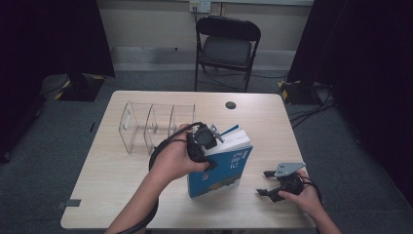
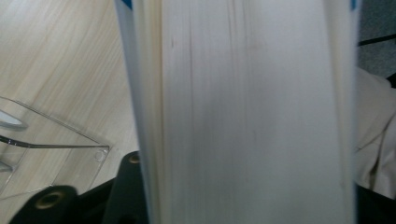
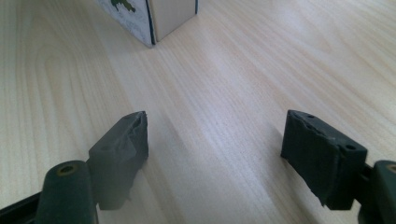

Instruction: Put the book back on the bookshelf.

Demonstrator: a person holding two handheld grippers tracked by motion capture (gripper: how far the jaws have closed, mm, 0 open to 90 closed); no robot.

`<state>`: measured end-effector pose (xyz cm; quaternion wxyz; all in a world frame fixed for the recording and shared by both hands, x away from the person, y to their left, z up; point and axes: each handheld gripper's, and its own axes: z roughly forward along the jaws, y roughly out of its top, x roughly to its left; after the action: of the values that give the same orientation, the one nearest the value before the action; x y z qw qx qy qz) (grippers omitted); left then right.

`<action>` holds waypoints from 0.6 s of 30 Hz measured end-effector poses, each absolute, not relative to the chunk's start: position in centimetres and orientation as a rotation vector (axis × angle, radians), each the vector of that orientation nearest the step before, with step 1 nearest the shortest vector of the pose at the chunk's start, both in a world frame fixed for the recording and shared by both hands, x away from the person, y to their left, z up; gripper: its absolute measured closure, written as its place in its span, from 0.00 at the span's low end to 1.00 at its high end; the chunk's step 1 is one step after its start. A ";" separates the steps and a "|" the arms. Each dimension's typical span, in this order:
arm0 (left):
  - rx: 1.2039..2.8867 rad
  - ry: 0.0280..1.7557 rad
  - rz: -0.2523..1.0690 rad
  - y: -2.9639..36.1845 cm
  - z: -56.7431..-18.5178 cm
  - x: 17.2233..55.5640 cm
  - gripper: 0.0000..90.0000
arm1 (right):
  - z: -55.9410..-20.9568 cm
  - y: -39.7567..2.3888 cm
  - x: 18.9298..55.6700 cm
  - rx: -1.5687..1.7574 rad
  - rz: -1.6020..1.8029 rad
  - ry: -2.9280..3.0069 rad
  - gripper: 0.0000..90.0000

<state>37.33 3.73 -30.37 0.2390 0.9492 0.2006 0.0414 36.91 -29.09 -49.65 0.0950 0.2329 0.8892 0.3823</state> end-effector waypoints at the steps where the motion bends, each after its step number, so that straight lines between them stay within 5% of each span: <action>1: 2.599 0.549 0.113 3.7 -30.4 37.3 0.62 | -49.7 -29.1 36.9 0.695 1.138 2.627 0.24; 18: 2.585 0.547 0.113 3.8 -30.4 37.2 0.62 | -49.9 -29.2 36.8 0.694 1.157 2.601 0.24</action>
<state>37.25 3.77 -30.40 0.2457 0.9475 0.2004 0.0413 36.79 -29.15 -49.92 0.1054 0.2357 0.8827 0.3926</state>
